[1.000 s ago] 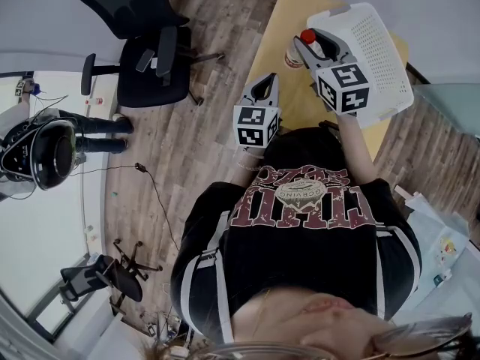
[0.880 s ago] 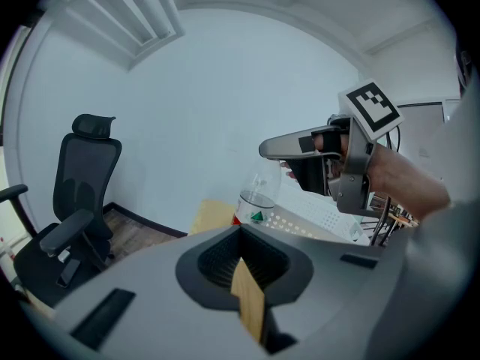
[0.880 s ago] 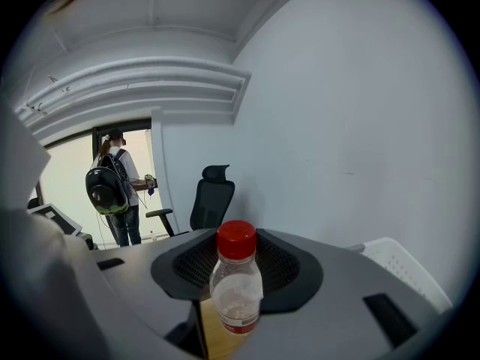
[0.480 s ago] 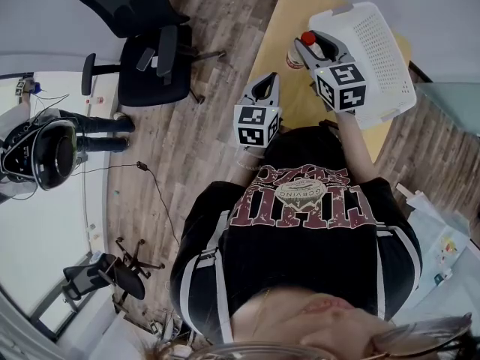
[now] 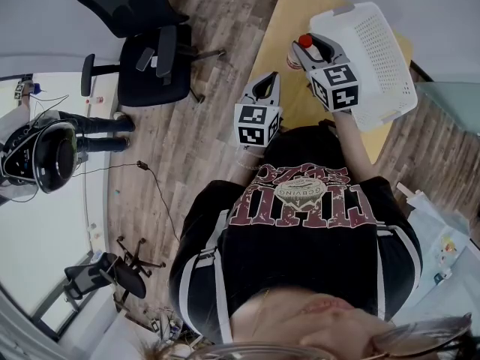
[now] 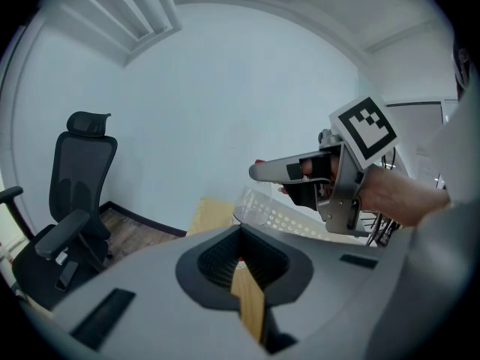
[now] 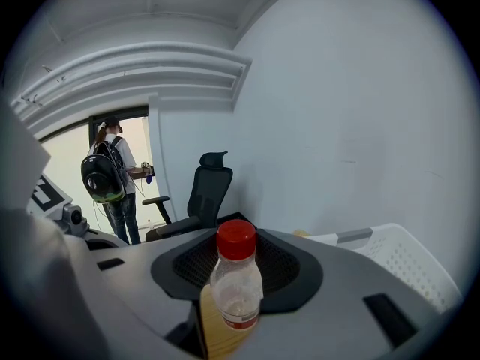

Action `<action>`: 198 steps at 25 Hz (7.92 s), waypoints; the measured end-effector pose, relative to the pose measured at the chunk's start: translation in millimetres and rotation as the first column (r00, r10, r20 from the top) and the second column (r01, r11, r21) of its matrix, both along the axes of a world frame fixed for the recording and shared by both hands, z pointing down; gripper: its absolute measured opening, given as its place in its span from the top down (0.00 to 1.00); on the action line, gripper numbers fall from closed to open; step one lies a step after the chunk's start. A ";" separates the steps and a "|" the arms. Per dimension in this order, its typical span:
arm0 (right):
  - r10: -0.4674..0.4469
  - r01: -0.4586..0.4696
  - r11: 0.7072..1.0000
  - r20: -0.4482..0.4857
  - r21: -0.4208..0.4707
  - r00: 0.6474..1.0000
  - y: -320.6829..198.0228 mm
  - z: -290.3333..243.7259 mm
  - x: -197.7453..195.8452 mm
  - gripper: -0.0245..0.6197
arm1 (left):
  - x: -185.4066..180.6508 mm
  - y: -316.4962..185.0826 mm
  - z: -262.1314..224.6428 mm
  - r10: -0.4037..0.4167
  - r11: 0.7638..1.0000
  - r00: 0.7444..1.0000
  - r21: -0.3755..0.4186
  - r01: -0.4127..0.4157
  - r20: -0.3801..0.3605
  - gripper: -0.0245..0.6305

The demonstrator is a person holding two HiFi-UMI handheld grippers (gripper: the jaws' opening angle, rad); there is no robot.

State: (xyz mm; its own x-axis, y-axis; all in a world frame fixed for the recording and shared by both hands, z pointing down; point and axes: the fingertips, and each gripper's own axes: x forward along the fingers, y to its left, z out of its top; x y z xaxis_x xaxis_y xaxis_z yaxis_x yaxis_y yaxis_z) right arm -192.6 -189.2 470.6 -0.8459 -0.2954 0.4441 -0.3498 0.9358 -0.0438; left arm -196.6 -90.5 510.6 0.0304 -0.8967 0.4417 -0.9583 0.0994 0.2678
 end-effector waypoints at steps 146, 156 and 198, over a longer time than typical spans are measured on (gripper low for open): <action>0.112 -0.113 0.994 0.115 0.000 0.987 -14.3 -13.6 86.5 0.74 | 72.0 -74.8 -53.9 0.124 0.983 0.990 0.129 -0.132 0.067 0.89; 0.179 -0.180 0.984 0.149 -0.002 0.973 -24.3 -27.5 115.2 0.81 | 96.7 -87.0 -61.1 0.178 0.971 0.981 0.145 -0.187 0.072 0.89; 0.468 -0.470 0.882 0.162 -0.030 0.869 -65.5 -26.5 244.7 0.93 | 201.6 -131.8 -67.6 0.409 0.894 0.910 0.167 -0.416 0.075 0.89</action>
